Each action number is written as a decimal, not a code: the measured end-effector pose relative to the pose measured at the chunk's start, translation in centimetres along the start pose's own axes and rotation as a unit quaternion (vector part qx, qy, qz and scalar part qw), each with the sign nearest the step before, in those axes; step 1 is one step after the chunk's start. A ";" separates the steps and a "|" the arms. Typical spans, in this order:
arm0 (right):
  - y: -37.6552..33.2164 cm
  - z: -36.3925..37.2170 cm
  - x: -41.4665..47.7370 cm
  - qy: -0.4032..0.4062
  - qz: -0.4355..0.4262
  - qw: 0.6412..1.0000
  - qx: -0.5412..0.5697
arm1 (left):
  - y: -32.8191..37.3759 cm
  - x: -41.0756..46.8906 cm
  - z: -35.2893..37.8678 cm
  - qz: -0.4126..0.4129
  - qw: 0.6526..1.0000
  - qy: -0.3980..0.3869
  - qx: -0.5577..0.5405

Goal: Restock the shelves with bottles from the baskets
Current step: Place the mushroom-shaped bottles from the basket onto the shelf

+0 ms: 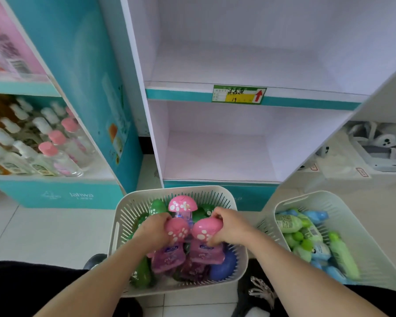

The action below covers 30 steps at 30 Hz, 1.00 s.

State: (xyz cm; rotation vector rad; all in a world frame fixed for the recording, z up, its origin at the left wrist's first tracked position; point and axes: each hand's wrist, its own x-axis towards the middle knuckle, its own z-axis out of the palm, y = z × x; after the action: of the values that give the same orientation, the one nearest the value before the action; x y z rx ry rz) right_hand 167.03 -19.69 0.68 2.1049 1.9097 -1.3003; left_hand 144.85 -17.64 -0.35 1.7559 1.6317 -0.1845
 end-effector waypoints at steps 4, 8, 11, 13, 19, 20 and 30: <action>-1.0 -4.1 -2.1 0.066 -0.012 0.998 0.020 | 1.7 -1.8 -4.8 0.030 0.998 0.046 -0.038; -2.3 -7.7 -4.4 0.135 -0.032 0.988 0.072 | 3.8 -4.2 -9.0 0.058 0.992 0.079 -0.085; -3.3 -10.2 -6.5 0.174 -0.053 0.978 0.106 | 5.4 -5.9 -11.6 0.091 0.984 0.114 -0.102; -3.9 -11.7 -7.9 0.191 -0.062 0.972 0.125 | 6.4 -6.9 -13.0 0.110 0.979 0.131 -0.114; -5.6 -14.8 -10.9 0.216 -0.094 0.964 0.122 | 8.8 -9.5 -15.9 0.150 0.969 0.164 -0.110; -5.8 -15.1 -11.2 0.219 -0.096 0.964 0.118 | 9.1 -9.9 -16.2 0.154 0.968 0.167 -0.107; -5.1 -9.8 -8.4 0.128 -0.059 0.989 0.050 | 7.8 -9.3 -15.0 0.126 0.970 0.160 -0.133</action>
State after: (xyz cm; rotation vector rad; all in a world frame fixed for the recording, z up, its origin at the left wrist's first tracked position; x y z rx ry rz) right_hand 169.00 -20.12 14.40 2.3437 2.1391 -1.2204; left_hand 144.85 -15.98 18.93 1.8261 1.5444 0.4375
